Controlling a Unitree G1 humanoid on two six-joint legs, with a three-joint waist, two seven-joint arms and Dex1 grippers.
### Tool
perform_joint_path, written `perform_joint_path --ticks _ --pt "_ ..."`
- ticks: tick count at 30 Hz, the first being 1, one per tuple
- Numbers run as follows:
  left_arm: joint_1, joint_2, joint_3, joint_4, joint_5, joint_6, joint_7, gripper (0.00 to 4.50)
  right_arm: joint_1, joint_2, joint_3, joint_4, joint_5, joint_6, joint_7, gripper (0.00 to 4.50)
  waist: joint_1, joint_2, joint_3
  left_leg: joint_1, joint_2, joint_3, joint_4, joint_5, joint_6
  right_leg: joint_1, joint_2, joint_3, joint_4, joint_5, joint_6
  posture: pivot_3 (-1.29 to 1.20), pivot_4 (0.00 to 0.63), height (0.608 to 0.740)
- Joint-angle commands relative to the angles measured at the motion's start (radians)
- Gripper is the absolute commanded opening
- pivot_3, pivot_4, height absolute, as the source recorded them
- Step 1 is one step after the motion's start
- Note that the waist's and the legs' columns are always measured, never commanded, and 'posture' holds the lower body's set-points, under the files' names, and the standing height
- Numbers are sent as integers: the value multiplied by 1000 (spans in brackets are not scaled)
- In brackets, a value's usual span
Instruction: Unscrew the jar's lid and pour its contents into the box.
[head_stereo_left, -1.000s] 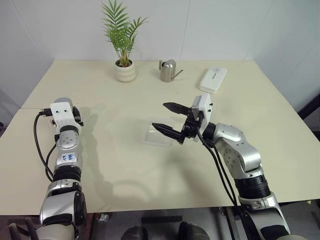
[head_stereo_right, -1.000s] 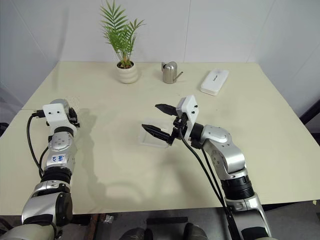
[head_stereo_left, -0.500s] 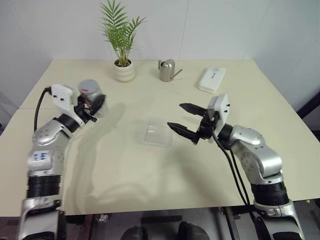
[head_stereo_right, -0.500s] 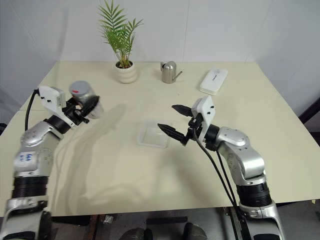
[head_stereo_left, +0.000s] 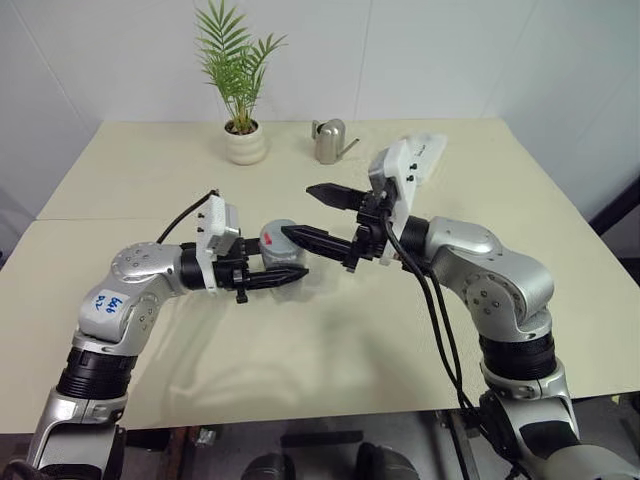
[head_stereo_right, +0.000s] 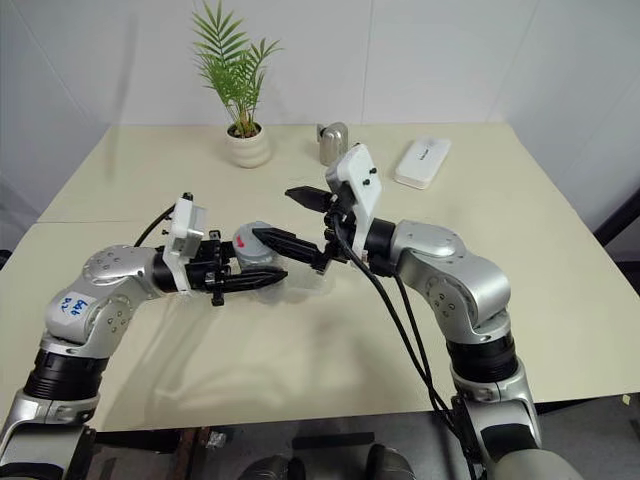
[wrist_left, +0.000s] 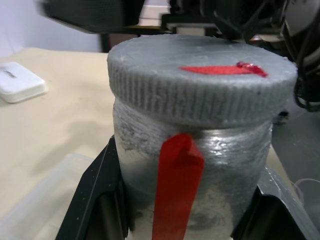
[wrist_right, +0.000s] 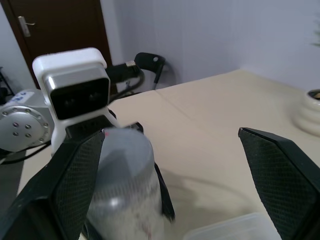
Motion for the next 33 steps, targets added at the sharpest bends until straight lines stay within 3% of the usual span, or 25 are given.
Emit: perform_joint_path --ticks 1,12,27,30,33 --pt "-22 -14 7 1 16 -17 -10 1931 -31 15 26 -25 12 20 -6 4500 1 0 0 0 0 0 0 0 0 0 0 0 0 0 0 0 150 740" --pt "-42 -70 8 41 63 -46 -4 1931 -15 13 81 -12 -26 31 -3 4500 1 0 0 0 1 0 0 0 0 0 1 0 0 0 0 0 150 740" --pt "-42 -94 15 51 74 -42 5 1931 20 59 43 -14 -38 -19 -31 4500 1 0 0 0 1 1 0 0 0 0 1 0 -1 0 0 0 150 740" --pt "-47 -96 16 52 76 -43 7 1931 27 66 49 -9 -41 -27 -23 3962 1 0 0 0 1 1 0 0 0 0 1 0 -1 0 0 0 150 740" --pt "-57 -96 21 52 75 -40 12 1931 23 72 50 3 -42 -36 -15 3017 1 0 0 0 2 1 0 0 0 0 1 0 -1 0 0 0 150 740"
